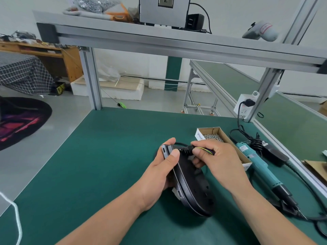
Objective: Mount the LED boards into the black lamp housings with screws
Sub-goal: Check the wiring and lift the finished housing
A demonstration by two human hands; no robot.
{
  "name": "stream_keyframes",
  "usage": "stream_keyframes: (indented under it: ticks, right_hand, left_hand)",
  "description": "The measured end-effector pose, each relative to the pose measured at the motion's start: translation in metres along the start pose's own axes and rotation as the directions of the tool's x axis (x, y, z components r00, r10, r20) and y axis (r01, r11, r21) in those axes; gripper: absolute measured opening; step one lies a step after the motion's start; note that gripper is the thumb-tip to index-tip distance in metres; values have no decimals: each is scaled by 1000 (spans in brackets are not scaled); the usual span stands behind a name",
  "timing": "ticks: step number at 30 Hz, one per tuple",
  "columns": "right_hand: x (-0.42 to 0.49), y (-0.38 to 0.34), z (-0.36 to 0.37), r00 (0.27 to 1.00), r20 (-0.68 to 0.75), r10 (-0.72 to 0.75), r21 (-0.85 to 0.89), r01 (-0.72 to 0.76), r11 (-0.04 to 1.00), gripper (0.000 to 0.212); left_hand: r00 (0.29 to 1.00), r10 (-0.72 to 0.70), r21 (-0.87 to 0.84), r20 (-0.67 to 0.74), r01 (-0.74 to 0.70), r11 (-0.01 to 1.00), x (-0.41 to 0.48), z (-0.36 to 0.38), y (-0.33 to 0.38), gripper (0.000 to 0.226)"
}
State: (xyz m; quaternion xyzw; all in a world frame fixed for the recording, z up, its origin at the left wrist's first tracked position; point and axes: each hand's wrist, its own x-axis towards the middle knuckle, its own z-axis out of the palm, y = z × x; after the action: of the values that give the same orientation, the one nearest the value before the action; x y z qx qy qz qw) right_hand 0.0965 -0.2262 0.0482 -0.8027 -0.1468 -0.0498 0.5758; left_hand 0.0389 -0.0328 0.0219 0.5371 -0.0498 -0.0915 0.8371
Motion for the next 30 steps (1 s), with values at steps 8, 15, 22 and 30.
stream_keyframes:
  ticks: [8,15,22,30]
  right_hand:
    - [2,-2,-4,998,59,-28,-61,31,998,30]
    - [2,-4,-3,998,50,-37,-52,40,998,30]
    - [1,-5,0,997,10,-81,-123,81,989,20]
    - [4,-7,-5,963,62,-263,-443,263,857,27]
  left_hand:
    - [1000,-2,40,9,2,999,-2,-1,1,54]
    - [1000,-4,55,13,3,998,0,0,4,57]
    - [998,-28,3,50,28,1000,-1,-3,5,60]
    - [996,-26,-18,90,28,999,0,-4,4,53]
